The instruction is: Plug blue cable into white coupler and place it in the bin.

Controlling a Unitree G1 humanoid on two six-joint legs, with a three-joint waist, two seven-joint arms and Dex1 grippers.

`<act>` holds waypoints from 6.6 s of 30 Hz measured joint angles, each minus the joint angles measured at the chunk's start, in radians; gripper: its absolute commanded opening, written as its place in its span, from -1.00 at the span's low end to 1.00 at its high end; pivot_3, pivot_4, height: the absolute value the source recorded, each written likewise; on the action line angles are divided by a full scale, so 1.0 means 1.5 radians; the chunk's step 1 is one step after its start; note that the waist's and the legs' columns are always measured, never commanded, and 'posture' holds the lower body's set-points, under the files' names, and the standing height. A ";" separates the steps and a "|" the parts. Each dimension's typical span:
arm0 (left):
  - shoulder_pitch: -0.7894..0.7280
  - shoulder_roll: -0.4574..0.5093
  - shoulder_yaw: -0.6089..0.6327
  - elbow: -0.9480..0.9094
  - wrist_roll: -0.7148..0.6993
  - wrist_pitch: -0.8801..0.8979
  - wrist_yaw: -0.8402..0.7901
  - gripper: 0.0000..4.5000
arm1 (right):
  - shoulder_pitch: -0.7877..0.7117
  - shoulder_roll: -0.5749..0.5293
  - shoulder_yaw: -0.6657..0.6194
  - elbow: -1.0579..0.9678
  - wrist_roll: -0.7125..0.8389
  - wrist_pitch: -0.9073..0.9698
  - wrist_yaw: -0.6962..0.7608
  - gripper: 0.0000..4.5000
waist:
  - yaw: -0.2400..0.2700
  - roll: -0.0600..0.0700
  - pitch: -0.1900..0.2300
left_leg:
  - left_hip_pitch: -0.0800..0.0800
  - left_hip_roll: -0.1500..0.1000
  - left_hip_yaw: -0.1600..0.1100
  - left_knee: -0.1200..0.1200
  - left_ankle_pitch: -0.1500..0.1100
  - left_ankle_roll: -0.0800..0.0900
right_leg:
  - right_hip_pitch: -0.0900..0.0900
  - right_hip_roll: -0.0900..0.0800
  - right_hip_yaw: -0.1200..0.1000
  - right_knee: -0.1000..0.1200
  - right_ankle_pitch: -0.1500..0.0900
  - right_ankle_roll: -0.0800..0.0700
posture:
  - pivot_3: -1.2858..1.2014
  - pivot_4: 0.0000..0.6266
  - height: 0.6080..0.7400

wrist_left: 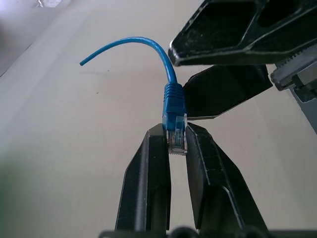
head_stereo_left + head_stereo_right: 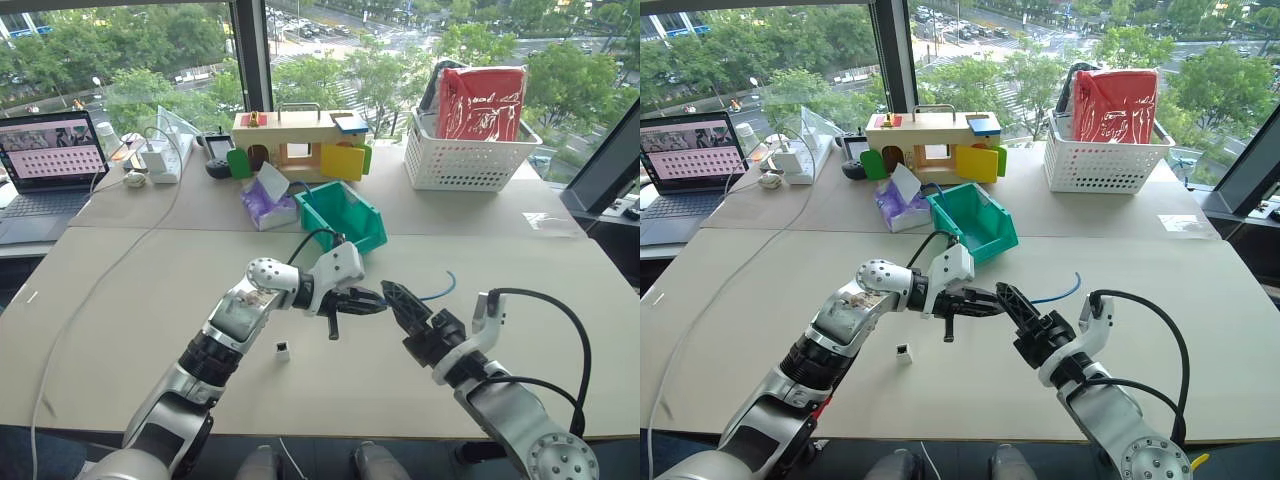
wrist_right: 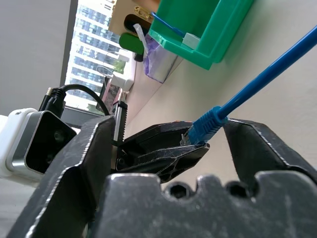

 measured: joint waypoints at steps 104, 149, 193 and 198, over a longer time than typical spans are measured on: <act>0.538 -0.009 0.123 -0.562 -0.071 0.411 0.682 0.34 | 0.002 -0.004 0.010 0.006 0.105 -0.070 -0.031 -1.00 | -0.002 0.004 -0.004 | 0.002 0.002 0.002 0.000 0.000 0.000 | 0.001 0.000 0.001 0.000 -0.001 -0.003 | 0.03 -0.52 0.62; 0.059 0.089 -0.026 0.284 0.050 -0.394 -0.114 0.98 | -0.033 0.147 -0.010 0.064 -0.054 -0.129 0.044 -1.00 | -0.002 0.004 -0.004 | 0.001 0.001 0.001 -0.001 0.000 0.000 | 0.000 0.000 0.000 0.000 -0.001 -0.001 | 0.03 -0.52 0.62; 0.333 0.049 0.087 -0.187 0.006 0.089 0.257 -0.71 | -0.018 0.162 -0.011 0.090 -0.053 -0.122 0.073 -1.00 | -0.013 0.005 -0.006 | 0.003 0.002 0.001 -0.002 0.000 0.000 | 0.001 0.000 0.000 0.000 -0.001 -0.002 | 0.03 -0.52 0.62; 0.345 0.041 0.090 -0.160 -0.009 0.033 0.240 -0.71 | -0.022 0.147 -0.010 0.089 -0.067 -0.117 0.066 -1.00 | -0.010 0.005 -0.006 | 0.003 0.002 0.001 -0.002 0.000 0.000 | 0.001 0.000 0.000 0.000 -0.001 -0.002 | 0.03 -0.52 0.62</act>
